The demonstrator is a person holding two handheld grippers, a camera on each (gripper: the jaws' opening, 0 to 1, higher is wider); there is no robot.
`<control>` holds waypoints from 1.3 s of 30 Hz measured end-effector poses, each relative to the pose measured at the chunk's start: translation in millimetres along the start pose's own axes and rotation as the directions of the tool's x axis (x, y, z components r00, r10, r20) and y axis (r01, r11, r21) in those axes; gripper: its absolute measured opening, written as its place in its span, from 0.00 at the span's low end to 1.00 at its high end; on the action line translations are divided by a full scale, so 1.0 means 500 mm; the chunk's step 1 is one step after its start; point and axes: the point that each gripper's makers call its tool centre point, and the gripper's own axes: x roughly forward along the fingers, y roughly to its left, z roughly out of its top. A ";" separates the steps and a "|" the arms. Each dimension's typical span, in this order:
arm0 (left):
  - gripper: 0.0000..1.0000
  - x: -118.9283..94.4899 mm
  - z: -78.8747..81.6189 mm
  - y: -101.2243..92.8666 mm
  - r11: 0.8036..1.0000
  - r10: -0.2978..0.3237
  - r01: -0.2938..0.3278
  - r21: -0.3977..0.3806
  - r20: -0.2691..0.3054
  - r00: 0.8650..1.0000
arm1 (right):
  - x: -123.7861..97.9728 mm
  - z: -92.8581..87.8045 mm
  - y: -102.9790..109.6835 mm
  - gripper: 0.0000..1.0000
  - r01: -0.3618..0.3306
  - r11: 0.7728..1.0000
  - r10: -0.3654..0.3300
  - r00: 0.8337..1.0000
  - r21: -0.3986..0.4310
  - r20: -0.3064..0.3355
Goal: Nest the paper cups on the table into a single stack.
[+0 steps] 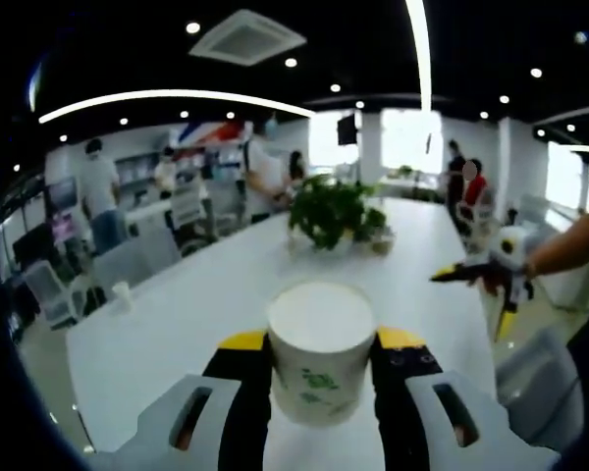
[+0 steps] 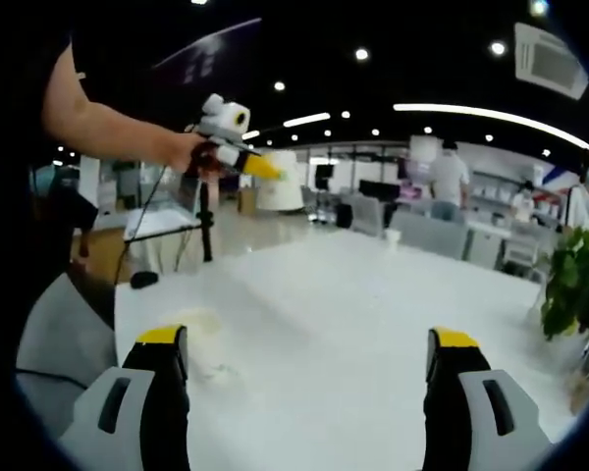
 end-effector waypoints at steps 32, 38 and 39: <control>0.37 -0.041 -0.003 -0.135 0.998 -0.063 0.064 0.026 -0.024 0.998 | -0.014 0.017 0.043 1.00 -0.032 0.999 0.032 0.999 -0.030 0.013; 0.37 -0.049 -0.005 -0.159 0.997 -0.070 0.071 0.041 -0.028 0.997 | -0.016 0.019 0.045 1.00 -0.031 0.999 0.032 0.999 -0.030 0.018; 0.37 -0.049 -0.004 -0.164 0.996 -0.074 0.075 0.043 -0.026 0.997 | -0.016 0.019 0.045 1.00 -0.031 0.999 0.031 0.999 -0.029 0.018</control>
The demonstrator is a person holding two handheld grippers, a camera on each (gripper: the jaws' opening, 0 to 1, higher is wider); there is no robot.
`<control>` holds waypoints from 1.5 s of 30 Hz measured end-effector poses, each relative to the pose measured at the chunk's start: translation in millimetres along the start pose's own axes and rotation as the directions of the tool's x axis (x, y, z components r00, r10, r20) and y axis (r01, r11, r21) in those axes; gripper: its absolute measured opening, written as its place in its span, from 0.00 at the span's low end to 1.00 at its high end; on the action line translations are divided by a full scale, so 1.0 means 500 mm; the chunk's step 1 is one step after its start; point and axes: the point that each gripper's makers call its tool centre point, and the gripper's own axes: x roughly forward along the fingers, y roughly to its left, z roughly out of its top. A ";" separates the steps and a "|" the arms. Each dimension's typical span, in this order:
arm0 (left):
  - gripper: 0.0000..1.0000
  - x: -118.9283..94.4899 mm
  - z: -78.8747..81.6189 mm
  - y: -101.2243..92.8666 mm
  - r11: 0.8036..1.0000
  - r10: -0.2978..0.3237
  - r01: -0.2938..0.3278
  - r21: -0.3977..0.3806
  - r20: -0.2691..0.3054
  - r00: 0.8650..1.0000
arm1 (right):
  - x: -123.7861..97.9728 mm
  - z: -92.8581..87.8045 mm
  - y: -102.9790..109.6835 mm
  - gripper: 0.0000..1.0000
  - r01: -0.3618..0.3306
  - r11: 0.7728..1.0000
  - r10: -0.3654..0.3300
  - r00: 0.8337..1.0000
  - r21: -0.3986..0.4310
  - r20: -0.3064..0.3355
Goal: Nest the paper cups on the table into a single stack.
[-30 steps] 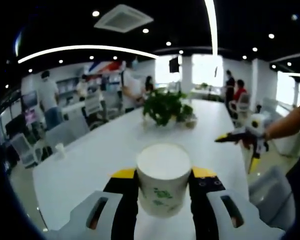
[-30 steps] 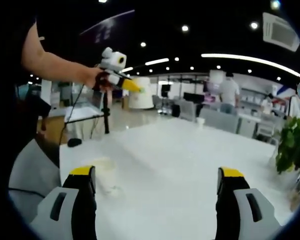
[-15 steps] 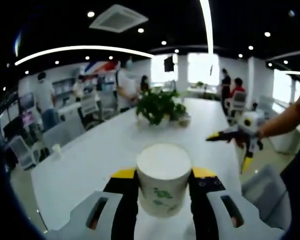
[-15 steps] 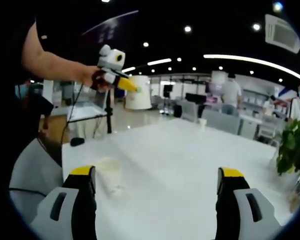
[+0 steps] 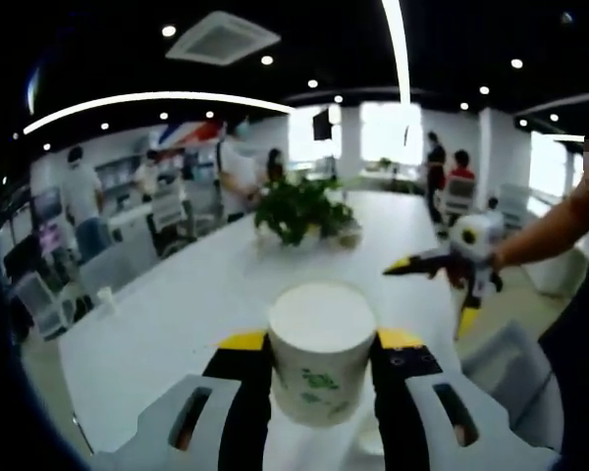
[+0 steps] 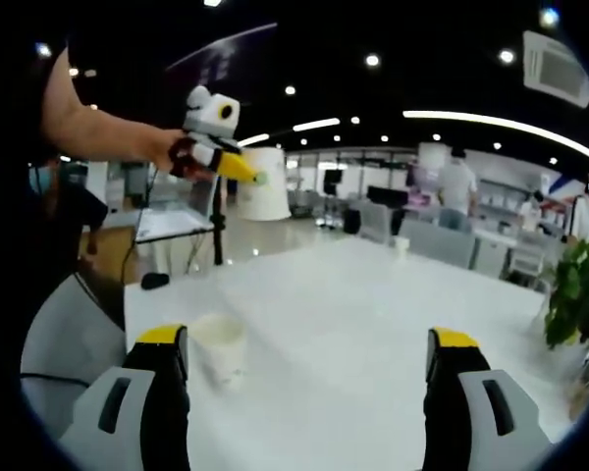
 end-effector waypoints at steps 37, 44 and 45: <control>0.38 -0.024 0.022 -0.104 0.998 -0.043 0.040 0.044 0.054 0.998 | 0.017 0.044 0.007 0.99 -0.010 1.000 0.011 0.999 -0.012 0.041; 0.38 -0.037 0.034 -0.116 0.998 -0.068 0.066 0.020 0.130 0.989 | 0.014 0.087 0.009 0.99 -0.012 1.000 0.010 0.996 0.012 0.084; 0.38 -0.040 0.034 -0.116 0.998 -0.069 0.068 0.011 0.144 0.987 | 0.014 0.105 0.010 0.99 -0.011 1.000 0.009 0.995 0.017 0.100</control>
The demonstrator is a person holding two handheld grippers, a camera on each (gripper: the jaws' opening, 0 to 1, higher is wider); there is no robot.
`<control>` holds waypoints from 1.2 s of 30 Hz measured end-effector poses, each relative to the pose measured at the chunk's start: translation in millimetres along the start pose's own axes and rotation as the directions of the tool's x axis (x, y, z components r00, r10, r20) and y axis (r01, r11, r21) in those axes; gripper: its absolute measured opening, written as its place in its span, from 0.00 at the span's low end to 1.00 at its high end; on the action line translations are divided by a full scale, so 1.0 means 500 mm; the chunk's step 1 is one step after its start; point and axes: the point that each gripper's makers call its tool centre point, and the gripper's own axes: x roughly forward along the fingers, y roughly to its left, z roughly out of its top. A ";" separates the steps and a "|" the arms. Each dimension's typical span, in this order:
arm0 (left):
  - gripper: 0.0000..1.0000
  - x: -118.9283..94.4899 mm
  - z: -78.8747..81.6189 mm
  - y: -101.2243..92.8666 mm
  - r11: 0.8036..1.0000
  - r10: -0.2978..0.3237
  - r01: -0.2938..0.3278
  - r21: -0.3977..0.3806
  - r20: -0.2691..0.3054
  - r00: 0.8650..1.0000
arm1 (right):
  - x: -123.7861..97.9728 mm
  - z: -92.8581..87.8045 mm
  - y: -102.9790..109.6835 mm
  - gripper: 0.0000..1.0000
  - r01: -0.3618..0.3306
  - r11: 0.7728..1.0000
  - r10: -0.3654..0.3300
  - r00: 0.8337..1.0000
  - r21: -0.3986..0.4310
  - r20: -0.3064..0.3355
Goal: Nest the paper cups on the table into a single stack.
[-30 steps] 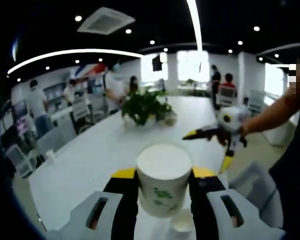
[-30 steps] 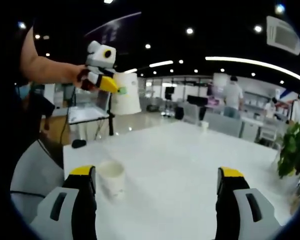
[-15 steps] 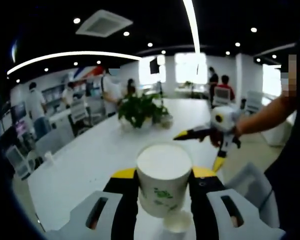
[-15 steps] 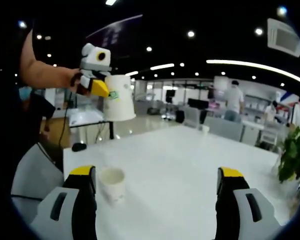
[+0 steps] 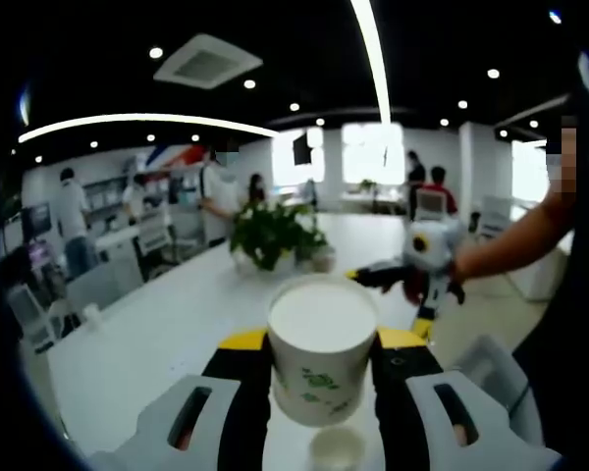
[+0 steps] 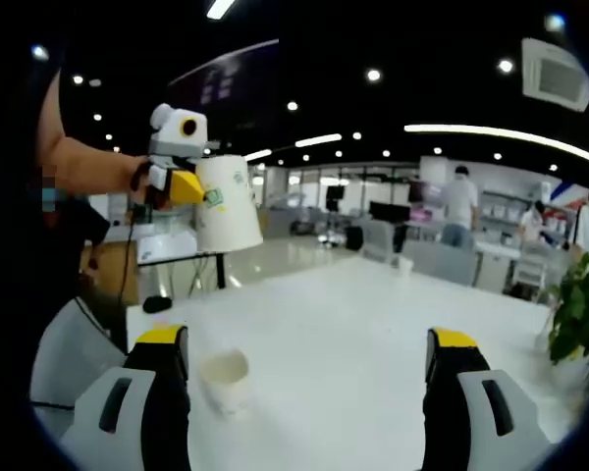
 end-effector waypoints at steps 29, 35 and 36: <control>0.38 -0.040 0.094 -0.030 0.990 -0.028 0.067 -0.125 0.295 0.955 | 0.049 0.169 0.161 0.41 -0.358 0.931 0.355 0.933 0.072 0.050; 0.38 -0.054 0.092 -0.023 0.987 -0.017 0.066 -0.146 0.317 0.948 | 0.053 0.172 0.188 0.31 -0.409 0.906 0.405 0.913 0.110 0.054; 0.38 -0.054 0.089 -0.024 0.986 -0.017 0.067 -0.150 0.315 0.949 | 0.053 0.175 0.192 0.30 -0.416 0.902 0.412 0.909 0.118 0.062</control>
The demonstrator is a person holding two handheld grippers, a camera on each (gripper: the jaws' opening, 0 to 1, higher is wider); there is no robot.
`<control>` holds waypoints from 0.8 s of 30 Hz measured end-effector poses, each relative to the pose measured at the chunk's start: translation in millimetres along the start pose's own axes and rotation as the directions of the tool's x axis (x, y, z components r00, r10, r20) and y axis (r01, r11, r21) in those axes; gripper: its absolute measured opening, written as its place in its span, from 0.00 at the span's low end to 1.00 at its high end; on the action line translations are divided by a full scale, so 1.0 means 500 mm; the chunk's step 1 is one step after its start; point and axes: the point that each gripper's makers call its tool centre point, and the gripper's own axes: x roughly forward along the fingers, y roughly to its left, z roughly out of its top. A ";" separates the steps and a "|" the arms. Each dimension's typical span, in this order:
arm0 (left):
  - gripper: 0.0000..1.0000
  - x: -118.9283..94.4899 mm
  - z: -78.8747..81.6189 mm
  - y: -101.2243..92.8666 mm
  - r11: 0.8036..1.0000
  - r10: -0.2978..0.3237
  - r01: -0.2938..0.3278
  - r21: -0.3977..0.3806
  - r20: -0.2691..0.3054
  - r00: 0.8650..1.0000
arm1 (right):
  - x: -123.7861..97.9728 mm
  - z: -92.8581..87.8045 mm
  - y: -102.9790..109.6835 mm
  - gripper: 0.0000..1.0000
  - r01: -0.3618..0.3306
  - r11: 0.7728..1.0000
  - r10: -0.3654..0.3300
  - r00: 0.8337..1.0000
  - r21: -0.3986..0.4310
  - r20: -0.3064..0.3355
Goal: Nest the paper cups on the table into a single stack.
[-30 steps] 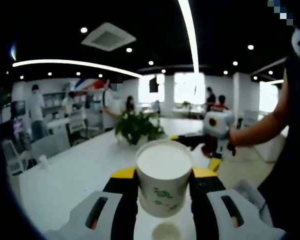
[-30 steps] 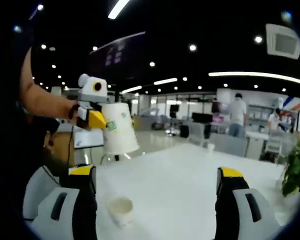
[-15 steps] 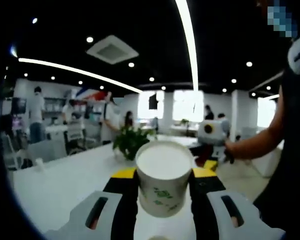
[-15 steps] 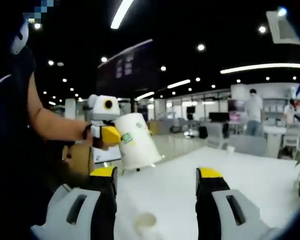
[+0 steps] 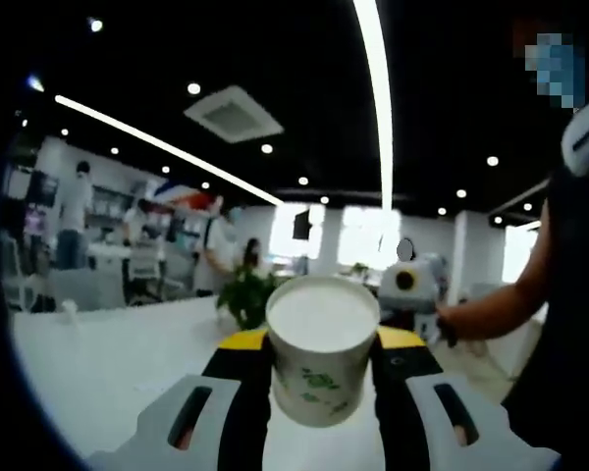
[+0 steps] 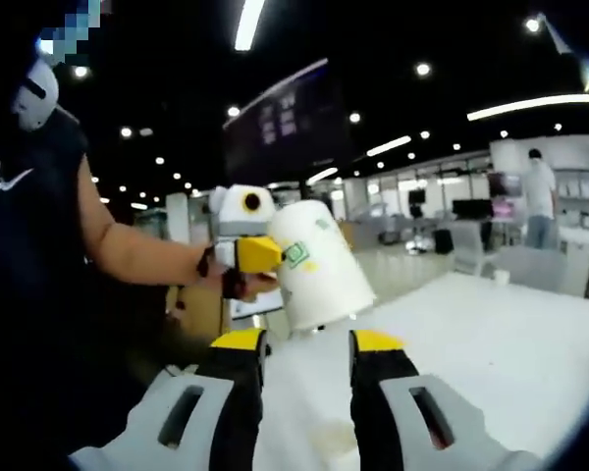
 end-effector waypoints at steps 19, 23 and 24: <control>0.37 -0.052 -0.050 -0.037 0.992 -0.124 0.121 -0.043 -0.083 0.989 | 0.020 0.055 0.053 0.13 -0.171 0.974 0.159 0.983 0.147 0.091; 0.37 -0.056 -0.048 -0.045 0.989 -0.147 0.145 -0.033 -0.089 0.985 | 0.020 0.061 0.067 0.08 -0.203 0.968 0.192 0.978 0.149 0.085; 0.37 -0.057 -0.049 -0.046 0.989 -0.148 0.146 -0.029 -0.095 0.984 | 0.021 0.063 0.069 0.07 -0.210 0.966 0.198 0.976 0.151 0.087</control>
